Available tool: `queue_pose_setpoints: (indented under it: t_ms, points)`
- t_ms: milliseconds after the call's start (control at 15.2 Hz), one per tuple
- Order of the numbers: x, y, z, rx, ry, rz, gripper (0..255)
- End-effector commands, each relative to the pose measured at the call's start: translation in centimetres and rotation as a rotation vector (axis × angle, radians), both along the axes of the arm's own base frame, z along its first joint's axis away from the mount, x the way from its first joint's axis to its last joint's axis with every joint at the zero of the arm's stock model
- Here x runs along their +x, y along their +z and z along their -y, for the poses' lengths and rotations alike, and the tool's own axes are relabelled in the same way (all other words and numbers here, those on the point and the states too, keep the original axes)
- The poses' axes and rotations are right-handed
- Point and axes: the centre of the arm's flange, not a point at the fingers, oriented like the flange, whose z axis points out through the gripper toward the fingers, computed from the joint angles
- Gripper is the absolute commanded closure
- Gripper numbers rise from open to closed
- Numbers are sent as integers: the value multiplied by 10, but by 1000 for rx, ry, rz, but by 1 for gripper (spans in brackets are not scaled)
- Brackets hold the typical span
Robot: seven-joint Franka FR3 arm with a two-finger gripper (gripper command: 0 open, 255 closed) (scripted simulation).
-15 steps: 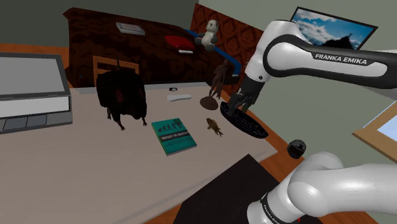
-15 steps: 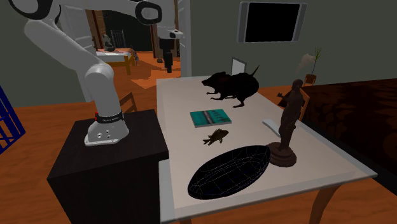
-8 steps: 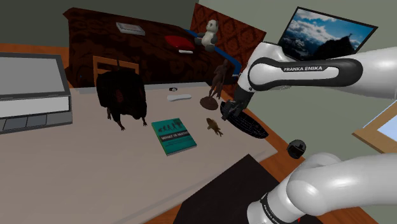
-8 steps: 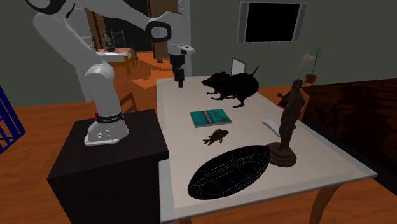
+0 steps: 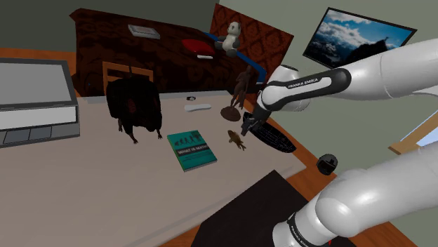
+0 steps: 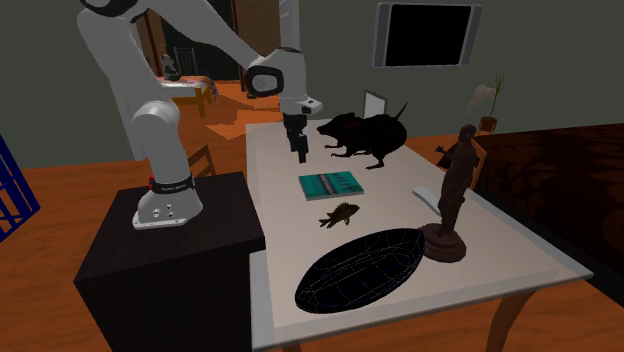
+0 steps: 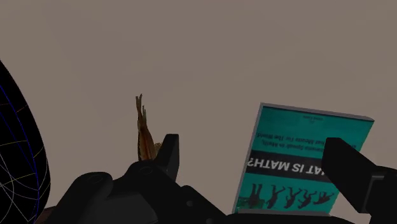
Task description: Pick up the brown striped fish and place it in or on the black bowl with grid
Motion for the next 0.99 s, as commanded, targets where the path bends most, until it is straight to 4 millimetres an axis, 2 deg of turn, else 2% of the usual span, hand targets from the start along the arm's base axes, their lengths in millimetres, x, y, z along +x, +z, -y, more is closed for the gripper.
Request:
queue_pose_setpoints:
  t_ms: [0,924]
  points:
    - [11,-17,16,-4,7,16,0]
    - [93,-141,115,-14,46,108,0]
